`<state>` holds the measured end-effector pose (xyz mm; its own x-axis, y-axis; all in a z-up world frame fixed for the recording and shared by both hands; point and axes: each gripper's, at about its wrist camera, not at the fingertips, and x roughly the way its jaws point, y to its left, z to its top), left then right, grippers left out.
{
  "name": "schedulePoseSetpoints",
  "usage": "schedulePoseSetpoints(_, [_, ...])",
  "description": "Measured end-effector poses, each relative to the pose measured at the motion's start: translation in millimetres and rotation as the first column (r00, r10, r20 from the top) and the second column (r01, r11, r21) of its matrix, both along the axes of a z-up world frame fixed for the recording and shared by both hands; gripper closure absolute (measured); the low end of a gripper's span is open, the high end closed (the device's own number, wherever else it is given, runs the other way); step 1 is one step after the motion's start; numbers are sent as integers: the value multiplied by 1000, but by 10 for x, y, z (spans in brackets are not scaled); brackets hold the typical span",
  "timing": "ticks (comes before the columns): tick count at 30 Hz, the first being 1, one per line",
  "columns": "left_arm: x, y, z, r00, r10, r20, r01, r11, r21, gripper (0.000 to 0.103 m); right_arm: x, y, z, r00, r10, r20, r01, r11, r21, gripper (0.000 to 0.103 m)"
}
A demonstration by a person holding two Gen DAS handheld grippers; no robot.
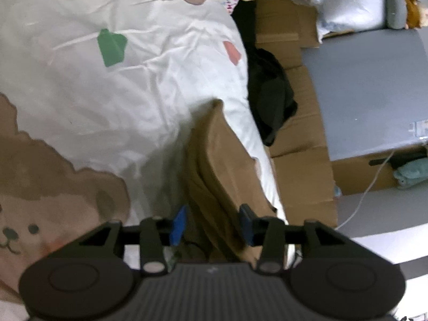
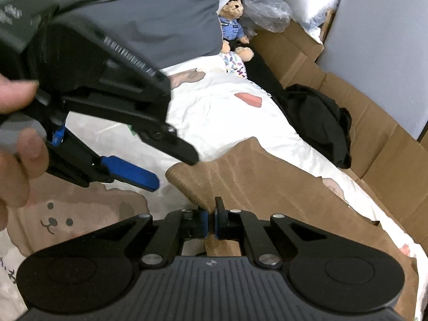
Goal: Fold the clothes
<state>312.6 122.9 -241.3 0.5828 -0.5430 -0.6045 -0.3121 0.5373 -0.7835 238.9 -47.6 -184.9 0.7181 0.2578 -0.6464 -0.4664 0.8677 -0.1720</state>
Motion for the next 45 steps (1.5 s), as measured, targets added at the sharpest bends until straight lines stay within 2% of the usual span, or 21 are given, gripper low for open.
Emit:
schedulePoseSetpoints(9, [413, -142, -174, 994, -104, -33, 106, 993, 55, 42, 109, -205, 6, 998, -10, -57, 15, 997, 80, 99])
schedulePoseSetpoints(13, [773, -264, -244, 973, -226, -42, 230, 965, 128, 41, 110, -309, 42, 996, -17, -85, 29, 991, 133, 99])
schedulePoseSetpoints(15, [909, -323, -287, 964, -259, -57, 265, 954, 142, 41, 110, -333, 49, 996, -18, -86, 31, 989, 144, 99])
schedulePoseSetpoints(20, [1123, -400, -449, 965, -246, -92, 255, 960, 113, 42, 126, -405, 51, 995, -22, -95, 38, 984, 172, 99])
schedulePoseSetpoints(30, [1585, -446, -615, 979, -188, -78, 198, 969, 147, 42, 144, -552, 85, 994, -15, -108, 39, 972, 230, 99])
schedulePoseSetpoints(32, [1743, -478, -634, 974, -210, -80, 219, 965, 145, 42, 149, -570, 83, 994, -11, -110, 37, 971, 237, 99])
schedulePoseSetpoints(34, [1940, -542, -663, 957, -272, -99, 284, 947, 147, 42, 150, -583, 83, 994, -9, -112, 36, 969, 244, 99])
schedulePoseSetpoints(37, [2107, -569, -699, 951, -288, -111, 302, 942, 144, 42, 169, -617, 78, 993, -11, -119, 42, 964, 262, 99])
schedulePoseSetpoints(38, [2132, -580, -703, 950, -292, -111, 306, 941, 145, 46, 171, -621, 78, 993, -12, -119, 43, 963, 265, 99])
schedulePoseSetpoints(40, [2181, -612, -709, 946, -303, -115, 318, 934, 162, 67, 169, -637, 76, 993, -15, -121, 48, 961, 272, 99])
schedulePoseSetpoints(41, [2201, -646, -710, 941, -315, -124, 334, 923, 193, 87, 167, -641, 74, 992, -16, -122, 49, 961, 274, 99])
schedulePoseSetpoints(42, [2212, -674, -714, 937, -324, -131, 346, 914, 212, 93, 163, -649, 70, 992, -17, -123, 50, 960, 275, 99])
schedulePoseSetpoints(45, [2194, -738, -694, 932, -339, -129, 361, 903, 233, 95, 157, -689, 56, 992, -25, -125, 60, 957, 282, 99])
